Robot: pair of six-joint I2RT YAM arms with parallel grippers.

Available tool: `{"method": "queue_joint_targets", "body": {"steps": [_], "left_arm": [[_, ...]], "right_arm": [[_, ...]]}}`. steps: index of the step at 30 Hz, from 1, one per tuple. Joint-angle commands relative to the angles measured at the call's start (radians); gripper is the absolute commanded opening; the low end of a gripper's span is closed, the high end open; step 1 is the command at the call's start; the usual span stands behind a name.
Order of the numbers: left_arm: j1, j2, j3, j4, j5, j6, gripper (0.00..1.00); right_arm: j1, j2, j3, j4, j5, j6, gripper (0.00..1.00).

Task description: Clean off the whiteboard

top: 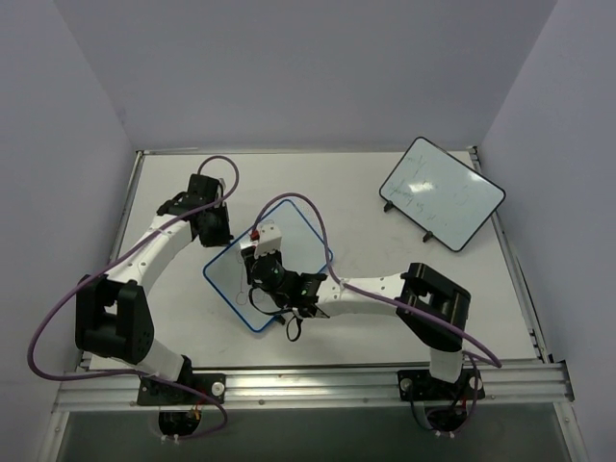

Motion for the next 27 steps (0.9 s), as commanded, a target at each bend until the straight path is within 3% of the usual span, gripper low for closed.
{"method": "queue_joint_targets", "body": {"steps": [1,13,27], "left_arm": [[-0.009,-0.037,0.000,0.029,0.016,0.016,0.02],[-0.010,-0.040,-0.005,0.041,0.033,0.021,0.02],[-0.020,-0.055,-0.011,0.049,0.044,0.028,0.02]], "right_arm": [[-0.059,-0.014,-0.065,-0.082,-0.004,0.014,0.24],[-0.159,-0.071,-0.131,-0.082,-0.002,0.001,0.24],[-0.011,0.053,0.058,-0.135,0.017,-0.039,0.23]]}}
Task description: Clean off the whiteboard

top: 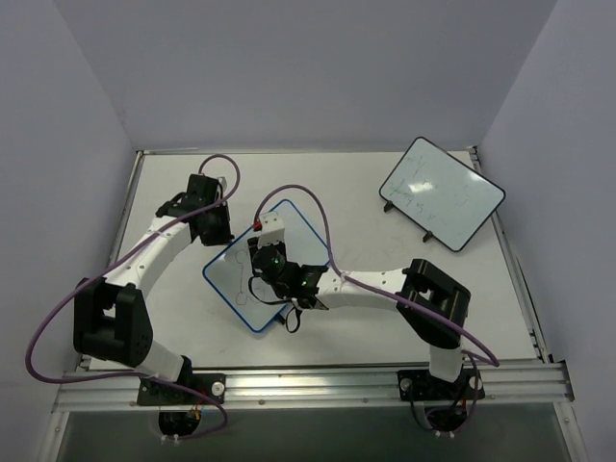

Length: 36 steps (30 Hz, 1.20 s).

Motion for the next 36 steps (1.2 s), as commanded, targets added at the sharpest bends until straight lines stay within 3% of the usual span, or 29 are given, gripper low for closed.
{"method": "queue_joint_targets", "body": {"steps": [1,13,26,36], "left_arm": [[-0.015,-0.036,-0.001,0.027,0.025,0.012,0.02],[-0.020,-0.039,-0.002,0.033,0.033,0.012,0.02],[-0.026,-0.055,-0.010,0.036,0.036,0.012,0.02],[-0.030,-0.063,-0.012,0.037,0.048,0.012,0.02]], "right_arm": [[0.051,0.071,0.044,-0.084,-0.012,-0.015,0.23],[0.112,0.088,0.064,-0.098,0.001,-0.007,0.23],[-0.081,-0.016,-0.045,-0.121,-0.018,0.014,0.23],[-0.104,0.004,-0.005,-0.138,-0.059,0.000,0.22]]}}
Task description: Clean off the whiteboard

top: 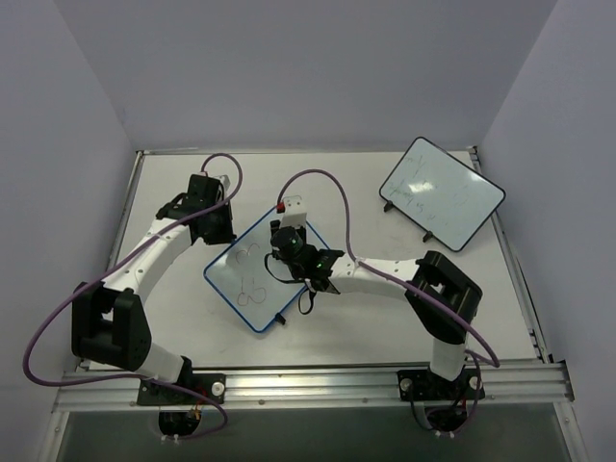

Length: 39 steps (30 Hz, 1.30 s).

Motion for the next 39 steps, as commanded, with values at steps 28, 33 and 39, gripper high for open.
{"method": "queue_joint_targets", "body": {"steps": [28,33,39], "left_arm": [[-0.022,-0.061,-0.001,0.016,0.064,0.008,0.02],[-0.022,-0.061,-0.002,0.019,0.066,0.007,0.02],[-0.022,-0.061,-0.002,0.019,0.066,0.008,0.02]], "right_arm": [[0.159,0.104,0.163,-0.243,-0.159,-0.011,0.22],[0.103,0.061,0.135,-0.300,-0.161,0.002,0.23],[0.026,0.021,0.112,-0.348,-0.190,0.002,0.23]]}}
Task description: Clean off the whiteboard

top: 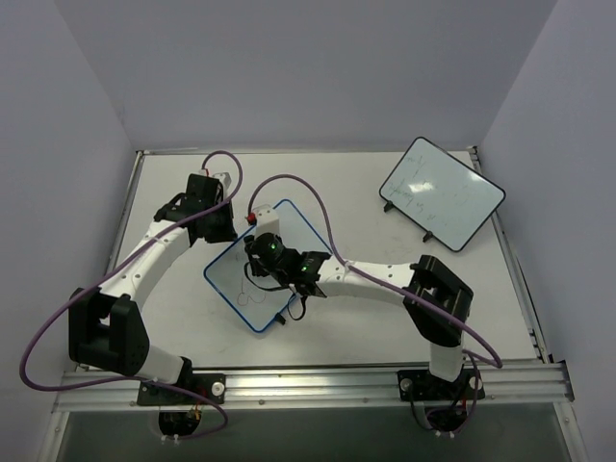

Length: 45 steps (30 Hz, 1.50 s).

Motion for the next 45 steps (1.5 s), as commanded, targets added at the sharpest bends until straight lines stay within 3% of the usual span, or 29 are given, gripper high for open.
{"method": "queue_joint_targets", "body": {"steps": [1,15,28,45], "left_arm": [[-0.012,-0.029,-0.001,0.007,0.037,0.005,0.02],[-0.012,-0.029,-0.004,0.009,0.039,0.005,0.02],[-0.012,-0.032,-0.007,0.013,0.042,0.003,0.02],[-0.014,-0.034,-0.014,0.015,0.043,0.002,0.02]], "right_arm": [[-0.070,-0.018,-0.038,-0.155,-0.008,-0.003,0.23],[-0.092,0.035,0.077,-0.261,-0.120,-0.049,0.20],[0.066,0.127,0.196,-0.262,-0.074,-0.028,0.20],[0.073,0.157,0.256,-0.288,0.051,-0.002,0.21]]}}
